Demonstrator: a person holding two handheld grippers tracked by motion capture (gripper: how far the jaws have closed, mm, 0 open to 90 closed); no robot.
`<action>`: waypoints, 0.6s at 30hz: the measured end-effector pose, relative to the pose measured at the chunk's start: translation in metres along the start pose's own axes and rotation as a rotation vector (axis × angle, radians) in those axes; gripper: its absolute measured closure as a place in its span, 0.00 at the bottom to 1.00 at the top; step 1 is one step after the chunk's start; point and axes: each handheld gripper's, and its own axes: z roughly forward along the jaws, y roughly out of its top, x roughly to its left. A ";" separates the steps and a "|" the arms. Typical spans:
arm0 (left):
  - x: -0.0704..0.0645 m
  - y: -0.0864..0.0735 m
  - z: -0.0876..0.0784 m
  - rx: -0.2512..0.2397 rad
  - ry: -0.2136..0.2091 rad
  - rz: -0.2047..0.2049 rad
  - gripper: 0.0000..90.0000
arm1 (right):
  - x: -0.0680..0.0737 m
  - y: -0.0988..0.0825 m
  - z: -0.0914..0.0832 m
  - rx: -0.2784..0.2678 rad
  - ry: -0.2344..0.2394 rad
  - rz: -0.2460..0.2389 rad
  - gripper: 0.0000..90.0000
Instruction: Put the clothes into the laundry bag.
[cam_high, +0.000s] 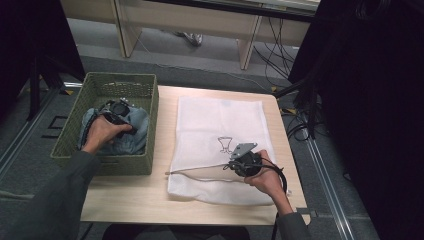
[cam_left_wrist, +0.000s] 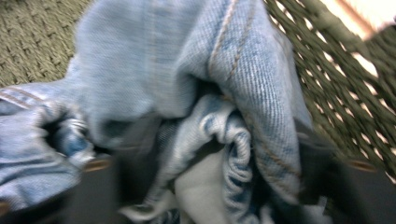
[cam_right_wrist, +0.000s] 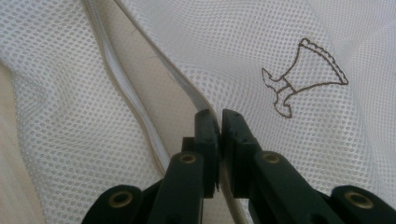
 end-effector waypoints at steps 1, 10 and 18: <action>-0.002 -0.001 0.000 0.005 0.002 0.024 0.28 | 0.000 -0.001 0.000 -0.002 0.005 0.006 0.95; 0.000 -0.013 0.037 0.077 -0.061 0.033 0.01 | 0.000 -0.001 0.001 0.007 -0.001 0.001 0.95; -0.001 -0.011 0.032 0.059 0.020 0.076 0.55 | 0.000 -0.002 0.001 0.004 0.003 -0.004 0.95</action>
